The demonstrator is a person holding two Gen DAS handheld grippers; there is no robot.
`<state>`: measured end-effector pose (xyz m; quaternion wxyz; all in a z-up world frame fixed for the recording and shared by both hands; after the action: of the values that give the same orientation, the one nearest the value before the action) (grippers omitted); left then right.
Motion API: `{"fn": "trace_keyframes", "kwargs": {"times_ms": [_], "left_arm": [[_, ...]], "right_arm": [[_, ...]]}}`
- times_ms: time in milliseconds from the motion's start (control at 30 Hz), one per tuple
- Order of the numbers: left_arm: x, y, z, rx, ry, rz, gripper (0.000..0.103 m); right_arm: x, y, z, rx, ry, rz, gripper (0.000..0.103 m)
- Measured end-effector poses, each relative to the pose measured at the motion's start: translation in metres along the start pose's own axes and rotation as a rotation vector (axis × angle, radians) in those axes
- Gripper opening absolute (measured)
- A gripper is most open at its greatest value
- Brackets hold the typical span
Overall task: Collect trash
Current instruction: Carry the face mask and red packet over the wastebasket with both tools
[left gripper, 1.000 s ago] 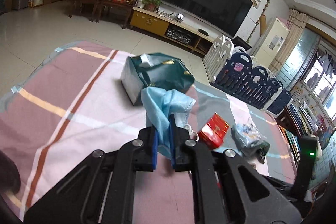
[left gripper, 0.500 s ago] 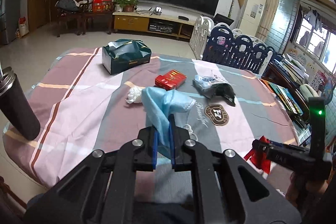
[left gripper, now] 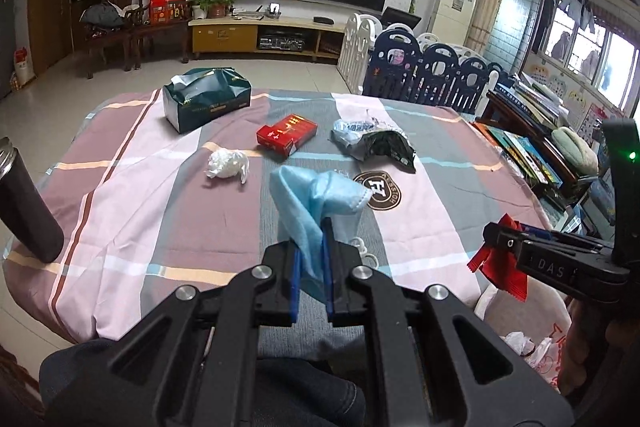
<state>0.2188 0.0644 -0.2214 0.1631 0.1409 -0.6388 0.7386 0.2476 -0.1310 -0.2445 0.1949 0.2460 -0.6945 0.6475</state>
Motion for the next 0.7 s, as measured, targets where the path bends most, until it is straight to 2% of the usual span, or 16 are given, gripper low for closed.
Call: {"fn": "trace_keyframes", "kwargs": {"times_ms": [700], "left_arm": [[-0.008,0.006,-0.010,0.019,-0.024,-0.024,0.010]], "right_arm": [[-0.006,0.010,-0.016,0.018,-0.022,-0.027,0.035]]}}
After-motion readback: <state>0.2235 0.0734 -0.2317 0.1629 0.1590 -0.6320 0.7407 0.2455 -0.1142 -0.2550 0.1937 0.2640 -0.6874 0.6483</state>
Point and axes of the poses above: each gripper's, at about its wrist camera, not at the fingertips, and x roughly against the way its jaws point, z to its right, y to its underside, the point moved 8 cm from there along -x, roughly the way its jaws point, and after that the axes turned 15 degrees about z, right-handed, at the moved point
